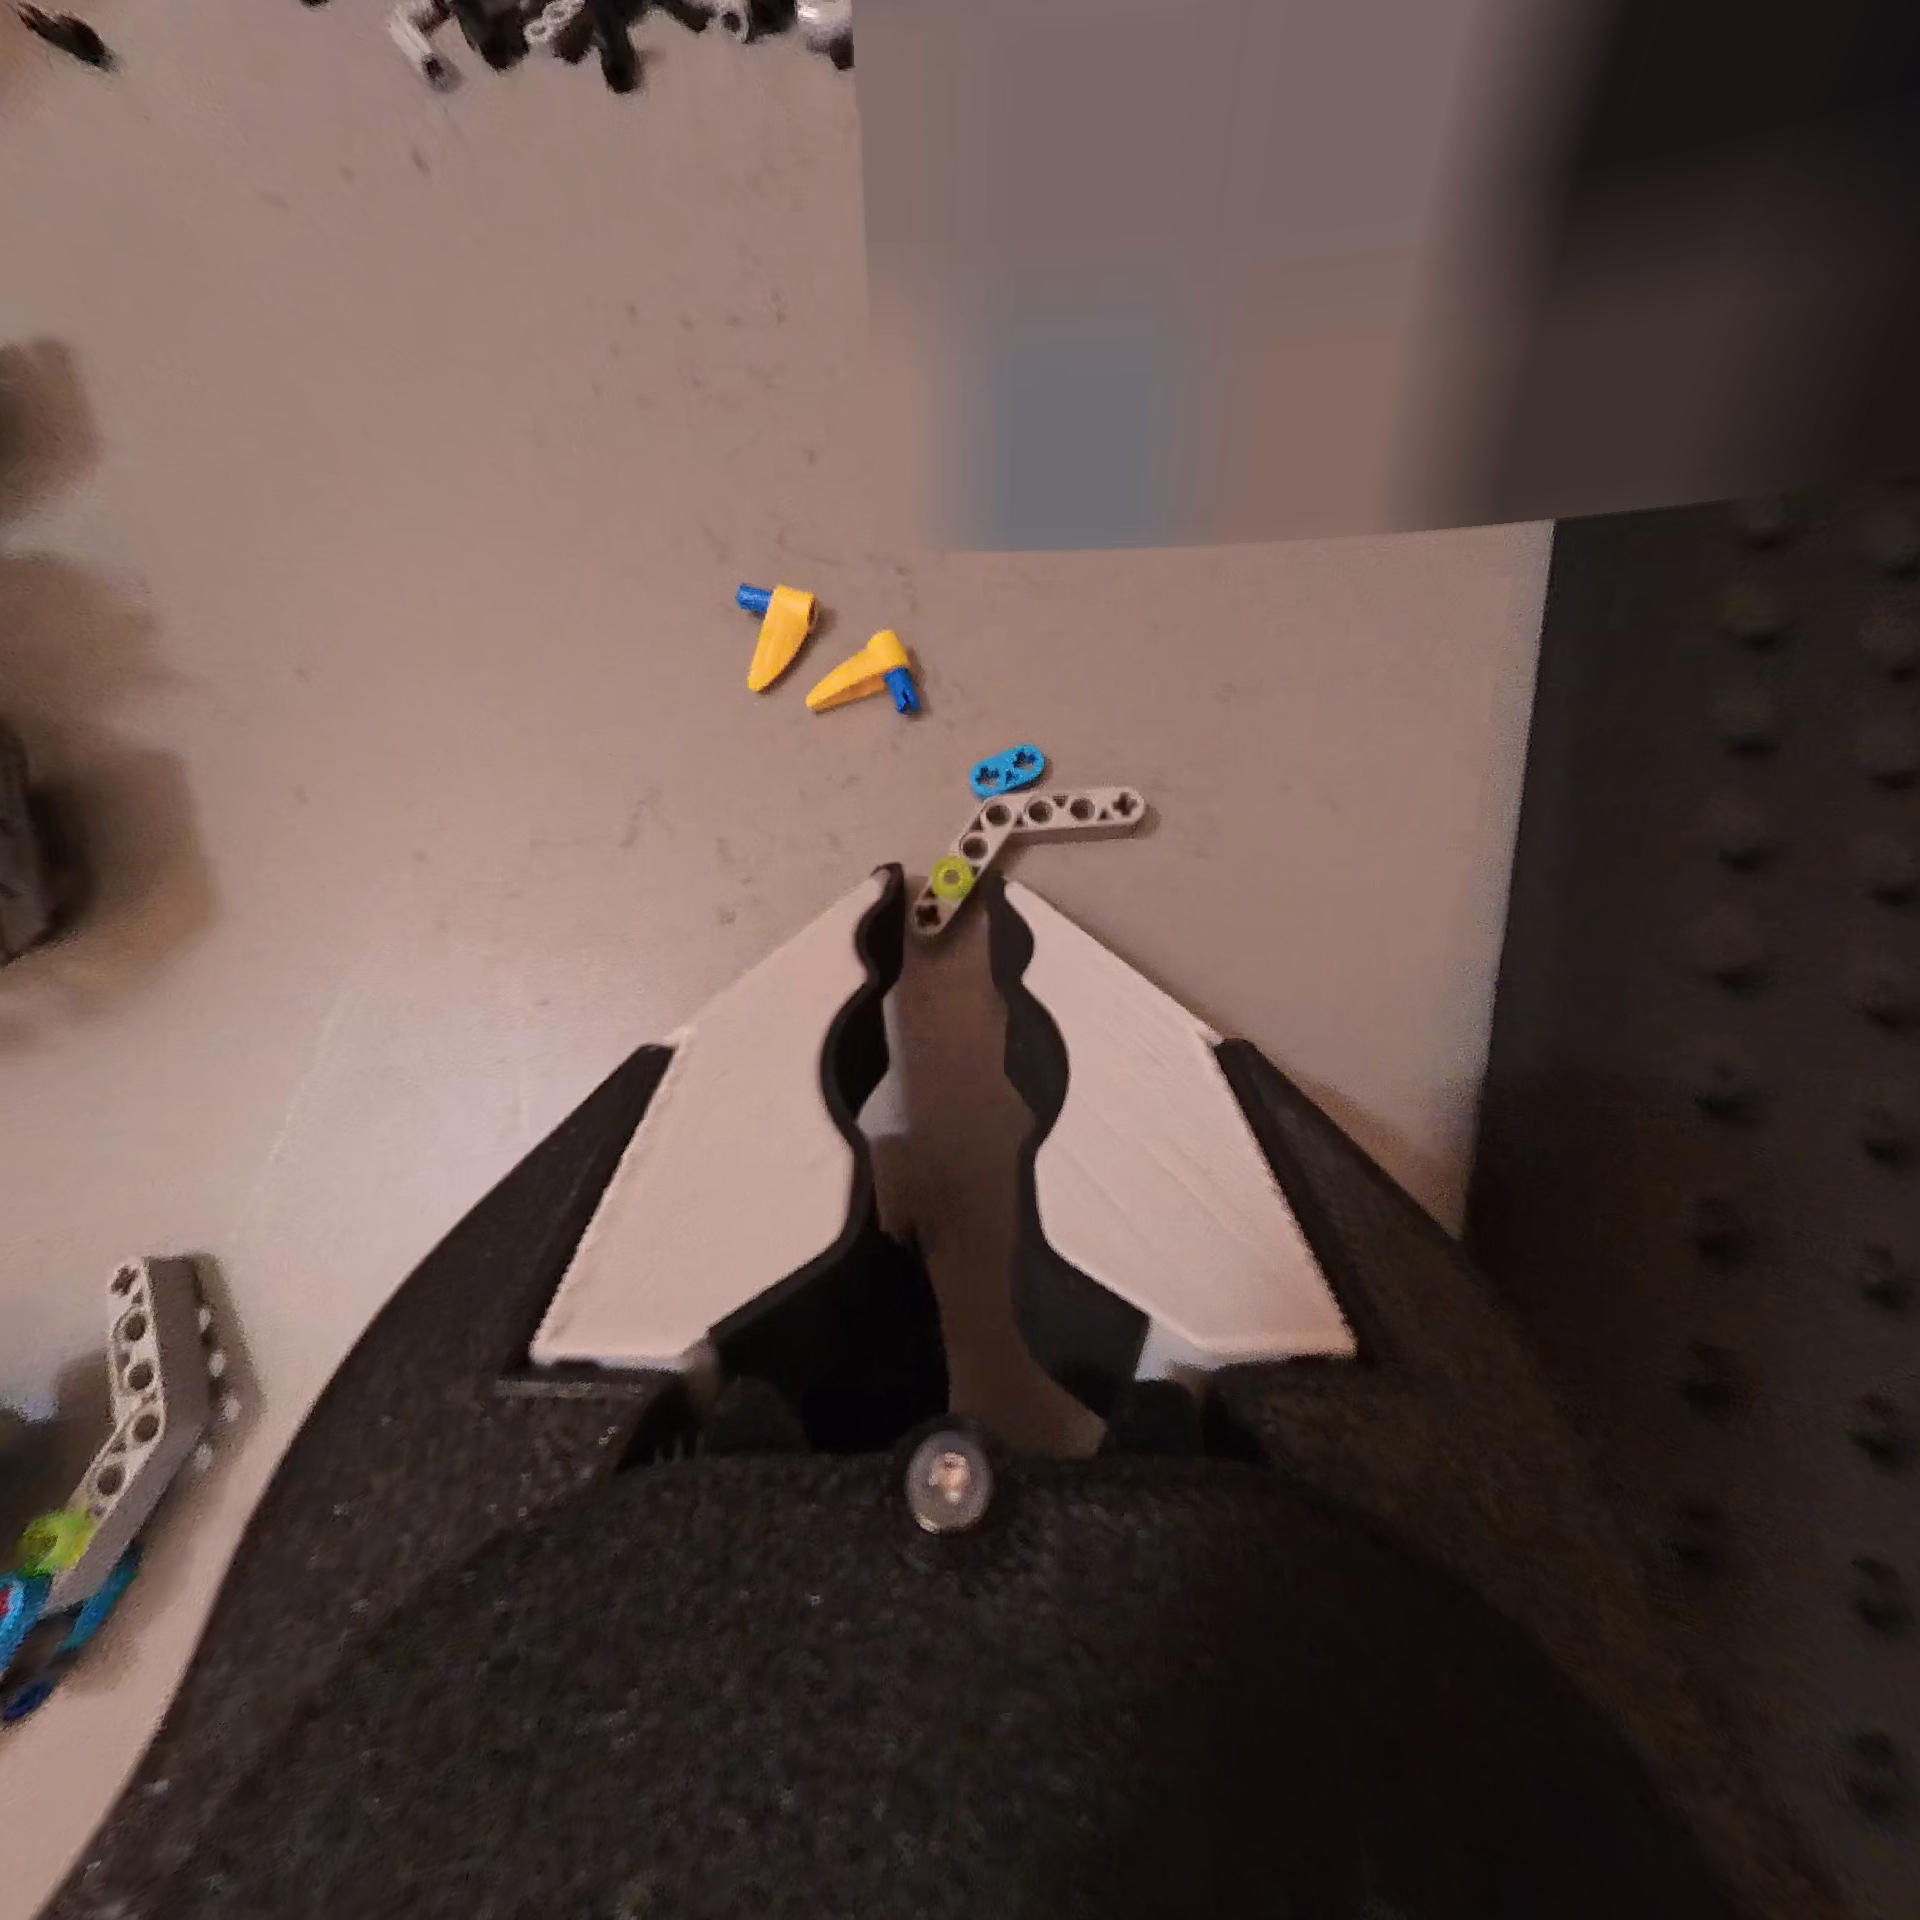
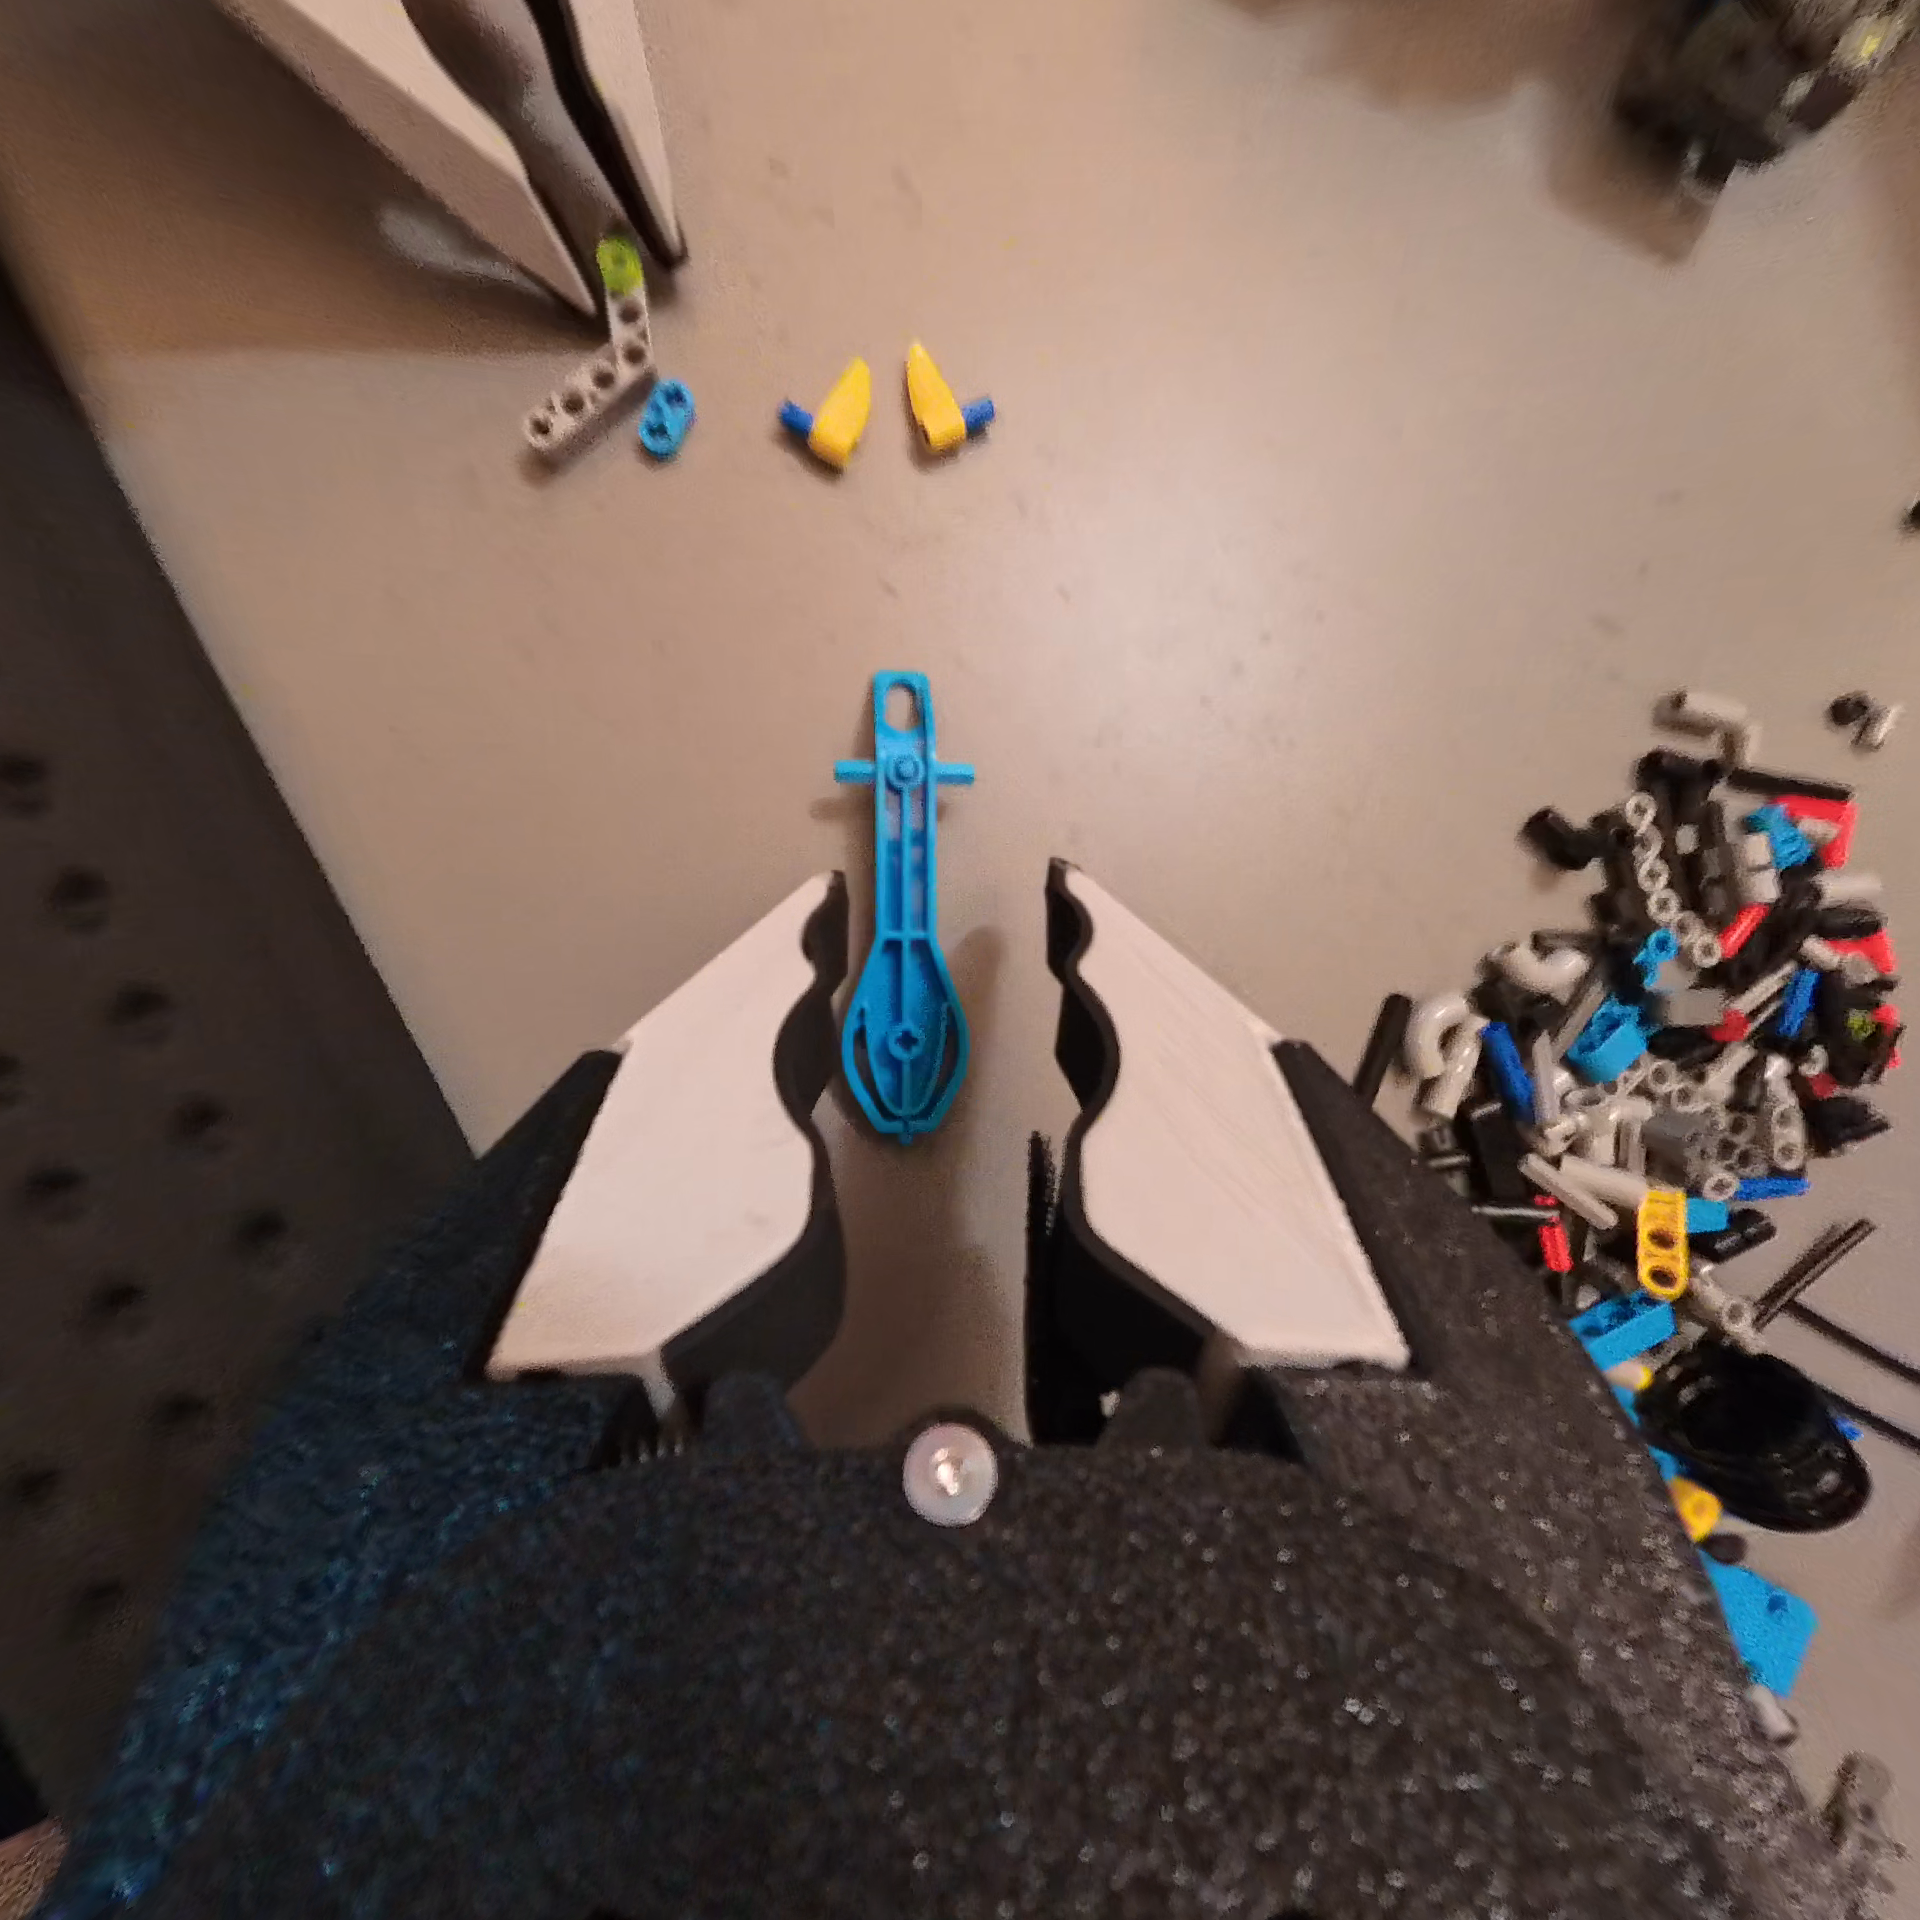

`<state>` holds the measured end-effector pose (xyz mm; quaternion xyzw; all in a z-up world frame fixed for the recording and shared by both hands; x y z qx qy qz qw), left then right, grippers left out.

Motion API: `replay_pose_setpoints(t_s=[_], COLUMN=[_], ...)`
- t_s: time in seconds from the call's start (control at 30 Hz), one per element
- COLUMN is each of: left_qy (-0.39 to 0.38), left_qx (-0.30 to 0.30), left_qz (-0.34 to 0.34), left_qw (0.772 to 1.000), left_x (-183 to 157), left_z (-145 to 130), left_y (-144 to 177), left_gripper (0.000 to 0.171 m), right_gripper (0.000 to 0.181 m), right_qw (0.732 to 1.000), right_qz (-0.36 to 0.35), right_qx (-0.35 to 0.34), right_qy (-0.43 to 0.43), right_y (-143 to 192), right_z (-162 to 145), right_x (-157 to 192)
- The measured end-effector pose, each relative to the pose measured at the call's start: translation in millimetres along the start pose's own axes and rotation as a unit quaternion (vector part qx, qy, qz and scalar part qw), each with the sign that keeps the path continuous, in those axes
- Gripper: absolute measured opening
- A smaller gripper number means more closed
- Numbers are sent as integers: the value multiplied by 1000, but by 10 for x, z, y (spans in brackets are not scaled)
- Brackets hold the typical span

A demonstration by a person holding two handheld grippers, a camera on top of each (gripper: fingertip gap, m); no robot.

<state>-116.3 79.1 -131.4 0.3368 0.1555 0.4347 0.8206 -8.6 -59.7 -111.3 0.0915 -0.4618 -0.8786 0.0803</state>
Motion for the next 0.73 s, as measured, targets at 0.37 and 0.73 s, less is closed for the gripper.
replay_pose_setpoints(t_s=[0.37, 0.73], left_qy=[301, 423], left_qx=[-260, -471], left_qz=[-139, -401], left_qw=[907, 662], left_x=[319, 352], left_z=[398, 609], left_y=[563, 1169], left_gripper=[6, 5], right_gripper=[10, 10], right_qw=[981, 731], right_qz=[79, 400], right_qx=[-165, -497], right_qy=[-71, -243], right_y=[-10, 284], right_z=[494, 1543], right_x=[117, 599])
Point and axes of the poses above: each gripper's, where its closed fingertips meet, y back along the fingers, z out of its top, x = y × z across the jaws, the point moved 4 cm from there along y, back along the fingers, and after that the axes turned 3 degrees about z, right-handed, at the moved point
